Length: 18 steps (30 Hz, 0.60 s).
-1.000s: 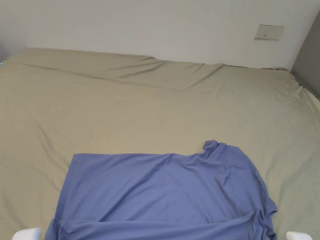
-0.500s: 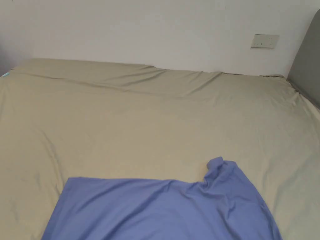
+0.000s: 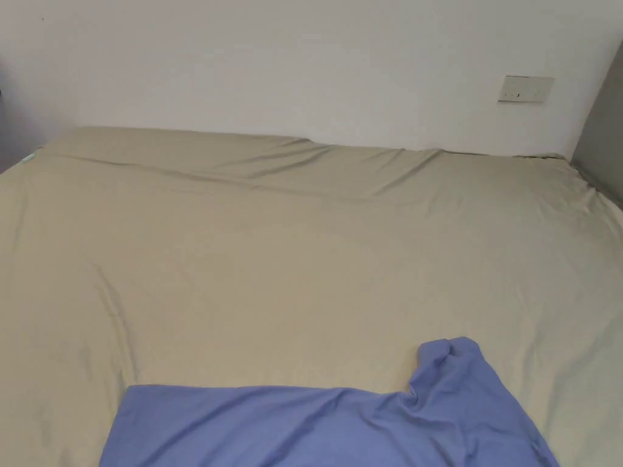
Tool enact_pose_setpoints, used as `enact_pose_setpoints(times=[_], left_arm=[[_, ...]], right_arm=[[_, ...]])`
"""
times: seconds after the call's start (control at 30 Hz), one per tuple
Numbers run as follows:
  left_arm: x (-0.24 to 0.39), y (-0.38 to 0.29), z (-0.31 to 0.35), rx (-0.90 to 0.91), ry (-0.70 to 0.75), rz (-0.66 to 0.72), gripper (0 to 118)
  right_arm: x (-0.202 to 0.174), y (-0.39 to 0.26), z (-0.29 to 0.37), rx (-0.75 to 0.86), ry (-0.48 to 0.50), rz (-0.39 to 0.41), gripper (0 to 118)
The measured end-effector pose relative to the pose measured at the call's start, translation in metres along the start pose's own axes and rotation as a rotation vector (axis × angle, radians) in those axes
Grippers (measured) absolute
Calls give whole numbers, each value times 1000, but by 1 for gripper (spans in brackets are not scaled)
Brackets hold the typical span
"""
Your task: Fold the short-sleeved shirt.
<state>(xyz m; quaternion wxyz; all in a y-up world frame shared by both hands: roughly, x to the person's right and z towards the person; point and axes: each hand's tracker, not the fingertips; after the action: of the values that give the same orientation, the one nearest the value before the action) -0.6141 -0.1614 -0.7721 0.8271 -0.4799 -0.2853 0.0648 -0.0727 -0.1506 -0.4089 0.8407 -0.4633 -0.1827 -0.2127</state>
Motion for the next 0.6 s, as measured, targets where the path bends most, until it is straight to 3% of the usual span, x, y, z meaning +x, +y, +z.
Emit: enact_pose_setpoints(times=[0.17, 0.27, 0.4, 0.47, 0.5, 0.53, 0.57, 0.6], left_arm=[[29, 107, -15, 247, 98, -137, 117], [46, 159, -84, 176, 54, -190, 117], [45, 191, -194, -72, 142, -150, 114], [39, 180, -226, -146, 164, -161, 83], [26, 178, -239, -151, 341, -222, 82], [30, 168, -220, 18, 191, -289, 63], [39, 176, -204, 35, 245, -338, 25], [38, 171, -192, -46, 243, -292, 4]], right_arm=[[0, 56, 43, 244, -146, 124, 90], [-2, 115, 28, 301, -159, 158, 96], [3, 191, -25, 312, -104, 156, 96], [8, 222, -57, 247, -91, 140, 96], [11, 235, -74, 225, -84, 147, 96], [13, 245, -91, 224, -93, 146, 96], [15, 253, -112, 213, -107, 144, 96], [18, 261, -134, 170, -130, 135, 96]])
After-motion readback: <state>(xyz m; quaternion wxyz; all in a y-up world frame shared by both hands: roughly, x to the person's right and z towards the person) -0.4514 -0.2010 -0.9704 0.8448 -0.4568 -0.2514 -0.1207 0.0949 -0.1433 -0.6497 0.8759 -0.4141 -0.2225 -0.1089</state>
